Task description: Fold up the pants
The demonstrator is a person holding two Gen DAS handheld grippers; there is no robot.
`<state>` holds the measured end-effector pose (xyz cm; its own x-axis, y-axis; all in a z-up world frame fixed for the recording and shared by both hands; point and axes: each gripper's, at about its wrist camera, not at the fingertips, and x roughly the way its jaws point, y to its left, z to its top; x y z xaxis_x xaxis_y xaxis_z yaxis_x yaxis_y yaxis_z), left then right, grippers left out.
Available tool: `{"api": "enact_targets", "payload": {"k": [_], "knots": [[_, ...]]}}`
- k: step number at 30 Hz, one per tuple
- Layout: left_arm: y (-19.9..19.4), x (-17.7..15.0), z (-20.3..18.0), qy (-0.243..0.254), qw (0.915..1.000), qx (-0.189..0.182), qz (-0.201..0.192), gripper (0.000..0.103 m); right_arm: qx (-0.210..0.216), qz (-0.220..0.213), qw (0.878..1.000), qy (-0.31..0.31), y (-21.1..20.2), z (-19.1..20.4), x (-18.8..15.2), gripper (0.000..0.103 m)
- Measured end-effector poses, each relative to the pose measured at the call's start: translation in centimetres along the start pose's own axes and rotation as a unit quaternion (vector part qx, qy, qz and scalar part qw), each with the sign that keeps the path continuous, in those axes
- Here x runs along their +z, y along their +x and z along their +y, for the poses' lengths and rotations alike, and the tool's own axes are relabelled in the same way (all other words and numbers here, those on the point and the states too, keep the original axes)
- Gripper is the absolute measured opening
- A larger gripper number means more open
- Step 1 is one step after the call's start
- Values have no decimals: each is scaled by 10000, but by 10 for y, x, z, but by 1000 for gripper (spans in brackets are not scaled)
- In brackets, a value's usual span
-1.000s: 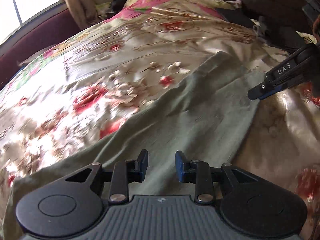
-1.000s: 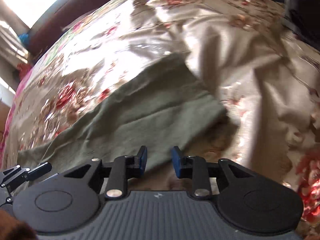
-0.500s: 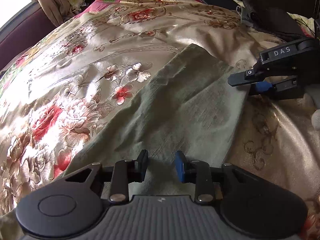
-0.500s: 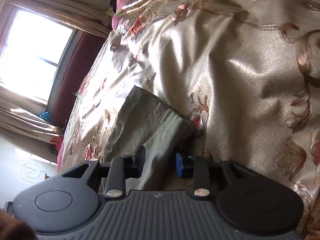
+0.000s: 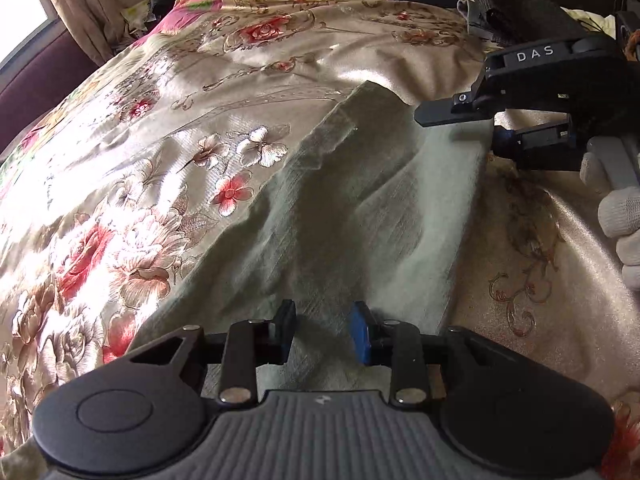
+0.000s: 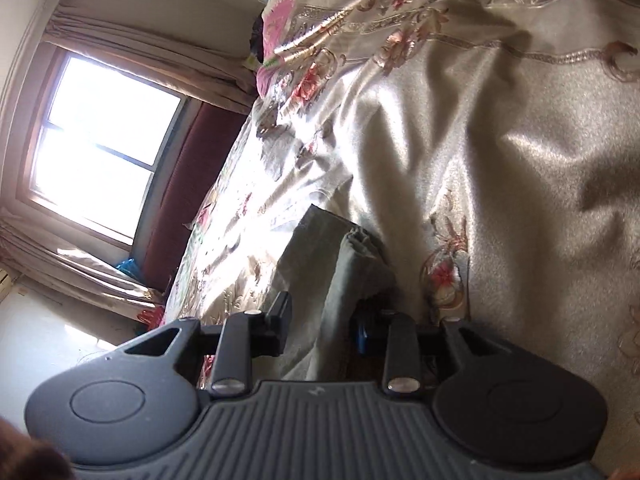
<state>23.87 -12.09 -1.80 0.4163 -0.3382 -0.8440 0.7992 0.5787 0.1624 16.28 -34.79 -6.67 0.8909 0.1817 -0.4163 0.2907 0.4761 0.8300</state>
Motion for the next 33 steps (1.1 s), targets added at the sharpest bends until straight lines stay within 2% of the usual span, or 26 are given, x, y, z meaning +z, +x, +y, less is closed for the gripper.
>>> {"api": "enact_targets", "payload": {"k": [2, 4, 5, 6, 7, 10, 11, 13, 16, 18, 20, 22, 23, 25, 27, 30, 33], "knots": [[1, -1, 0, -62, 10000, 6, -35, 45, -191, 142, 9997, -13, 18, -4, 0, 28], [3, -2, 1, -138, 9999, 23, -94, 45, -49, 164, 9998, 109, 25, -5, 2, 30], [3, -2, 1, -184, 9997, 18, -126, 46, -39, 162, 9998, 139, 25, -3, 3, 26], [4, -2, 2, -234, 9996, 12, -159, 45, -93, 158, 9997, 129, 24, 1, 5, 18], [5, -2, 1, -304, 9993, 28, -211, 45, -96, 160, 9998, 119, 21, 5, 7, 5], [5, 4, 1, -515, 9976, -196, -425, 45, 39, 237, 9996, 132, 5, 18, 16, 4], [6, 6, -1, -540, 9970, -255, -501, 45, 1, 238, 9997, -54, -4, 27, 20, 4], [5, 10, -8, -488, 9960, -258, -700, 45, -295, 215, 9983, -465, -17, 41, 24, 4], [1, 14, -7, -555, 9934, -272, -961, 45, -752, 219, 9955, -526, -23, 32, 30, 5], [0, 15, 1, -745, 9918, -283, -1002, 45, -934, 268, 9946, -360, -15, 21, 31, 9], [-3, 11, 10, -893, 9913, -274, -922, 45, -814, 351, 9960, -67, -6, 9, 27, 11], [-3, 2, 14, -941, 9922, -107, -810, 46, -705, 403, 9965, -194, 5, 8, 21, 21], [0, -1, 16, -1023, 9922, -110, -701, 47, -755, 431, 9960, -200, 11, 8, 18, 20], [11, -7, 17, -1232, 9908, -155, -546, 48, -740, 513, 9959, -94, 15, 14, 17, 5], [11, -9, 16, -1276, 9901, -53, -588, 48, -622, 456, 9966, -293, 3, 34, 20, 5], [-2, -14, 24, -1510, 9860, 90, -698, 48, -557, 494, 9913, -1088, -12, 88, 23, 5], [-20, -37, 49, -1786, 9810, 424, -628, 48, -378, 680, 9776, -1957, -6, 148, 3, 5]]}}
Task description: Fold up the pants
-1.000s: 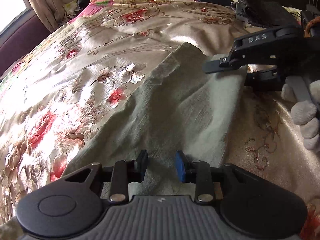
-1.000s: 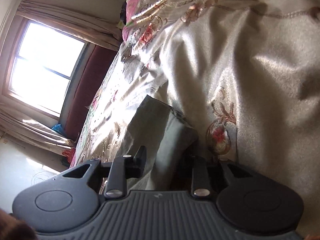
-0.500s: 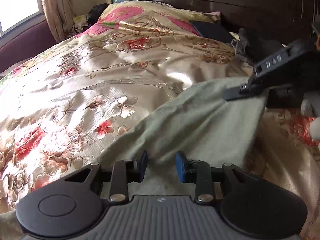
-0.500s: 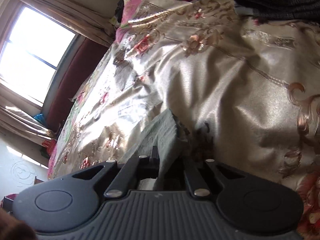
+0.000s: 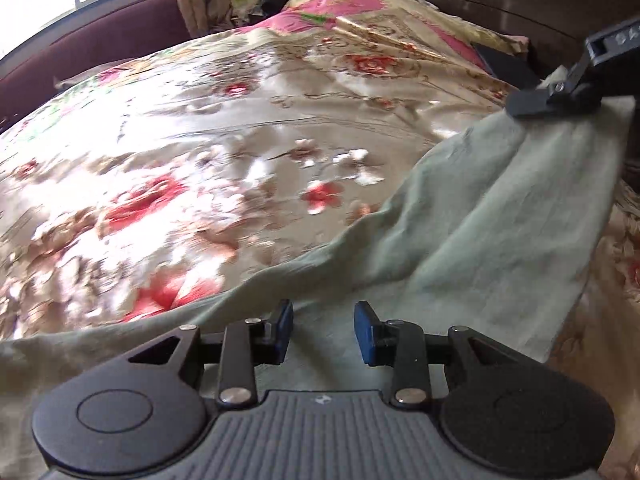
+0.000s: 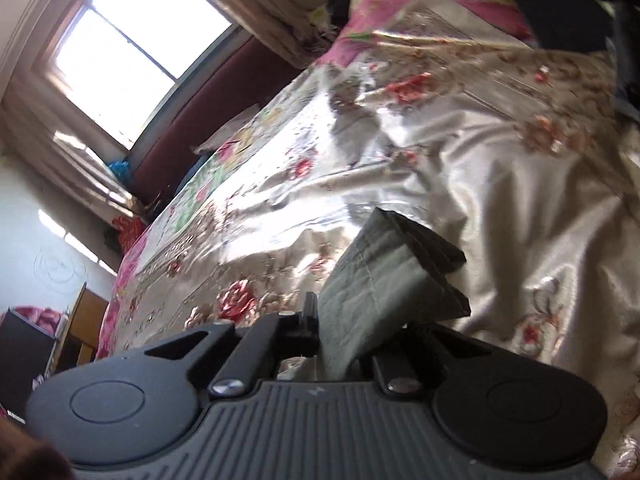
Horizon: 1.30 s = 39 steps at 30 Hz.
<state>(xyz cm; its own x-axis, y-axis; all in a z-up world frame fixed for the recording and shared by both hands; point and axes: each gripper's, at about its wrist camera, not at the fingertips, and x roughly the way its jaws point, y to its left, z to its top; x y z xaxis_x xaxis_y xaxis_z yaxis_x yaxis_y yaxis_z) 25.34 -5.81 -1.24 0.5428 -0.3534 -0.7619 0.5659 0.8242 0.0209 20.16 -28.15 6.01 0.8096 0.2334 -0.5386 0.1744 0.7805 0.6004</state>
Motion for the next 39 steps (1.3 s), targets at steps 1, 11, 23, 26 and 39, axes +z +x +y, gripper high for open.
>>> {"api": "enact_targets", "payload": {"k": [1, 11, 23, 26, 39], "knots": [[-8, -6, 14, -76, 9998, 162, 2, 48, 111, 81, 9996, -233, 6, 23, -3, 5], [-90, -90, 169, -1310, 9826, 1315, 88, 48, 1533, 1437, 9562, -2036, 128, 228, -128, 4], [-177, -203, 276, -2343, 9530, 1916, 148, 49, 2273, 2010, 8737, -3802, 187, 403, -302, 5], [-185, -223, 288, -2598, 9462, 1926, 136, 51, 2285, 2080, 8500, -4266, 197, 419, -336, 5], [-217, -248, 297, -2993, 9392, 1684, 64, 52, 2254, 2651, 8103, -4716, 169, 397, -344, 18]]}}
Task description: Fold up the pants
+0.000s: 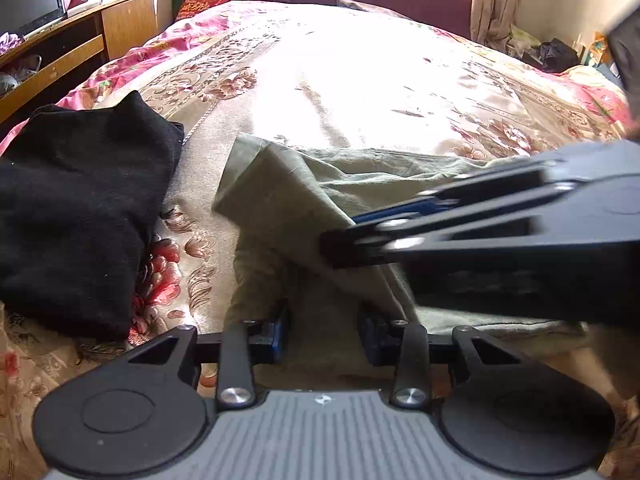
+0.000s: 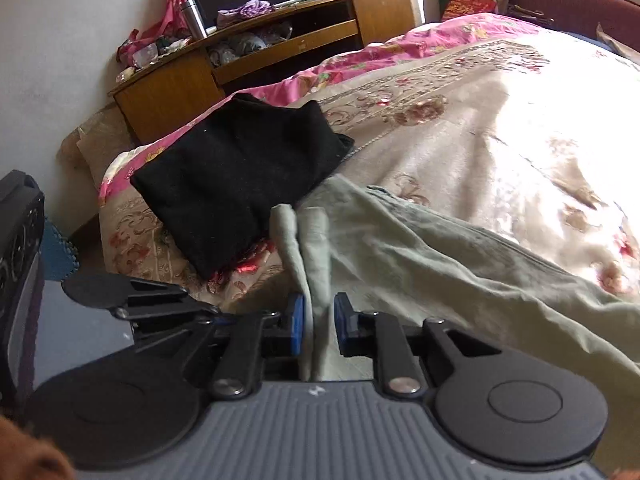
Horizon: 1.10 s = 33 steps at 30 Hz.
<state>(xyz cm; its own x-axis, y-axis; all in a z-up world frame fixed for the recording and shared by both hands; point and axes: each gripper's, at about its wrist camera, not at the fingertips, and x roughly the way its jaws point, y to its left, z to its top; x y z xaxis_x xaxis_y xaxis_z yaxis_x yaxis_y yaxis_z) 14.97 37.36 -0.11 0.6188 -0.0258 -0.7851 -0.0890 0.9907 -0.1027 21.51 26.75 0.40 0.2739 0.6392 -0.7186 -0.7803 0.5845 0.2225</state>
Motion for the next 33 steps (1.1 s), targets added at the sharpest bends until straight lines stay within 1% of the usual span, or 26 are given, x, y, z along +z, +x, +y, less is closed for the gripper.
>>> {"api": "enact_targets", "payload": {"k": [2, 4, 6, 7, 8, 10, 11, 12, 14, 15, 16, 17, 18, 19, 21, 22, 23, 24, 25, 26, 27, 29, 30, 31, 32, 33], "knots": [[-2, 3, 0, -115, 9999, -7, -12, 52, -293, 3, 9995, 123, -19, -18, -4, 19], [-7, 7, 0, -287, 9996, -71, -39, 52, -872, -4, 9960, 169, -43, -43, -14, 19], [-13, 5, 1, -485, 9987, -132, -10, 52, -1586, -16, 9871, 207, -68, -72, -28, 24], [-13, 4, 2, -582, 9982, -145, 27, 52, -2008, 9, 9792, 303, -82, -92, -40, 30], [-13, 2, 3, -681, 9975, -163, 70, 52, -2277, 93, 9727, 442, -91, -109, -49, 34], [-8, -1, 5, -873, 9958, -170, 198, 52, -2570, 189, 9627, 819, -106, -140, -62, 36], [-5, -2, 2, -906, 9955, -141, 249, 52, -2524, 204, 9632, 903, -110, -150, -64, 36], [-4, -2, 0, -919, 9953, -108, 274, 52, -2435, 265, 9659, 844, -113, -161, -65, 35], [-3, 0, -3, -925, 9953, -72, 278, 52, -2242, 382, 9715, 664, -117, -171, -61, 38], [-5, 1, -6, -928, 9953, -41, 270, 52, -2102, 355, 9740, 764, -119, -177, -59, 40], [-5, 1, -8, -942, 9952, -17, 264, 52, -1905, 302, 9758, 1026, -121, -186, -60, 47], [-3, 2, -10, -953, 9951, 3, 264, 52, -1806, 351, 9757, 1192, -119, -193, -59, 52], [-1, 3, -12, -964, 9950, 38, 263, 52, -1756, 439, 9745, 1324, -113, -199, -58, 52], [1, 5, -15, -962, 9950, 82, 267, 52, -1853, 456, 9720, 1372, -108, -201, -59, 52], [2, 7, -20, -903, 9955, 160, 255, 52, -1892, 218, 9743, 1202, -116, -199, -63, 51], [2, 8, -22, -869, 9957, 168, 260, 52, -1802, 91, 9790, 943, -121, -196, -61, 51], [3, 8, -24, -842, 9959, 163, 280, 52, -1612, 94, 9850, 608, -123, -196, -55, 52], [5, 8, -28, -808, 9961, 165, 324, 52, -1251, 319, 9914, 218, -119, -198, -45, 51], [7, 9, -31, -788, 9961, 179, 348, 52, -892, 692, 9935, -146, -110, -201, -35, 51], [7, 9, -33, -796, 9960, 183, 359, 52, -603, 938, 9929, -417, -104, -203, -28, 50], [6, 8, -36, -880, 9954, 193, 339, 52, -262, 1243, 9888, -778, -96, -206, -22, 50], [2, 2, -41, -1193, 9922, 211, 283, 52, 70, 1800, 9739, -1378, -79, -212, -11, 50], [0, -2, -43, -1377, 9898, 229, 268, 52, 257, 2074, 9659, -1527, -72, -217, -5, 50], [-1, -6, -48, -1572, 9870, 253, 224, 52, 422, 2313, 9597, -1542, -66, -222, -1, 47], [-2, -9, -53, -1657, 9856, 287, 168, 53, 538, 2499, 9558, -1454, -60, -229, 3, 38], [-2, -11, -58, -1684, 9850, 346, 119, 55, 671, 2665, 9523, -1324, -55, -234, 5, 31]]}}
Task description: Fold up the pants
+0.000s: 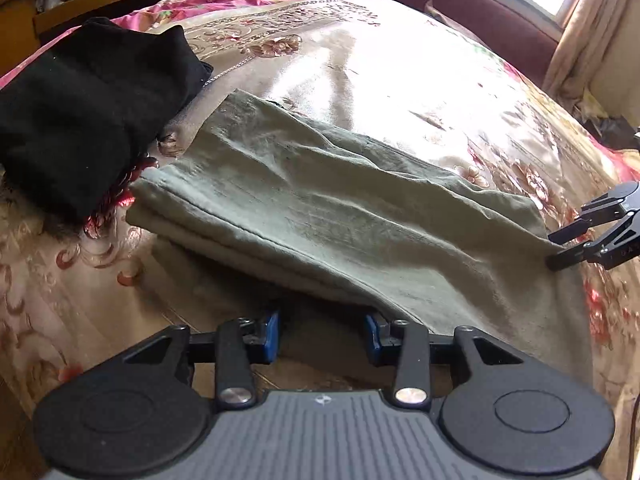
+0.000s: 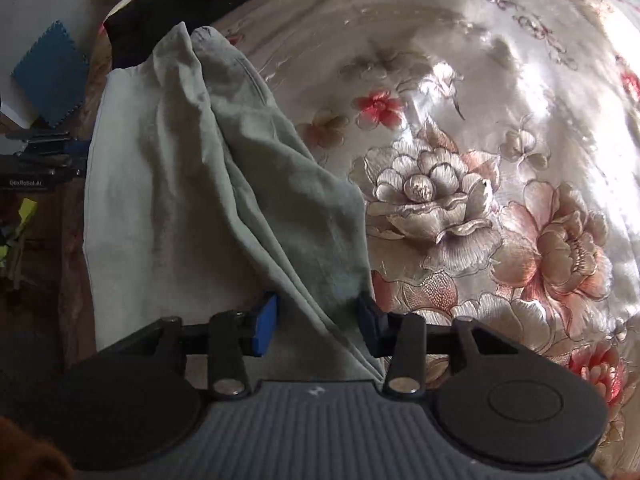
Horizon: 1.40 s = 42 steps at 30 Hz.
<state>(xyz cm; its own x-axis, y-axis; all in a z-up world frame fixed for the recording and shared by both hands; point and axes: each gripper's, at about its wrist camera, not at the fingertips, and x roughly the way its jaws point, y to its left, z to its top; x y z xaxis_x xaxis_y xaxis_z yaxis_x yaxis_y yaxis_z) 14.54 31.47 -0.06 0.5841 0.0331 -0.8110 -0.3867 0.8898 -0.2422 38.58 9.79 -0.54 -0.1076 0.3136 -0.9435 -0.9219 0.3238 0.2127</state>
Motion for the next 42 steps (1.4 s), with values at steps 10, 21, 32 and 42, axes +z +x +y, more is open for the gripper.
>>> {"api": "enact_targets", "payload": {"k": [10, 21, 32, 42], "knots": [[9, 2, -19, 2, 9998, 197, 51, 55, 369, -50, 9966, 740, -19, -20, -32, 1], [-24, -11, -20, 944, 9906, 868, 468, 55, -297, -1163, 9716, 2039, -52, -33, -77, 21], [-2, 30, -82, 2012, 9778, -395, -421, 56, 934, -2155, 8581, 4566, -2, 16, -177, 38], [30, 18, -126, 3002, 9502, -818, -170, 56, 1462, -2919, 8090, 4888, 25, 34, -187, 31]]}}
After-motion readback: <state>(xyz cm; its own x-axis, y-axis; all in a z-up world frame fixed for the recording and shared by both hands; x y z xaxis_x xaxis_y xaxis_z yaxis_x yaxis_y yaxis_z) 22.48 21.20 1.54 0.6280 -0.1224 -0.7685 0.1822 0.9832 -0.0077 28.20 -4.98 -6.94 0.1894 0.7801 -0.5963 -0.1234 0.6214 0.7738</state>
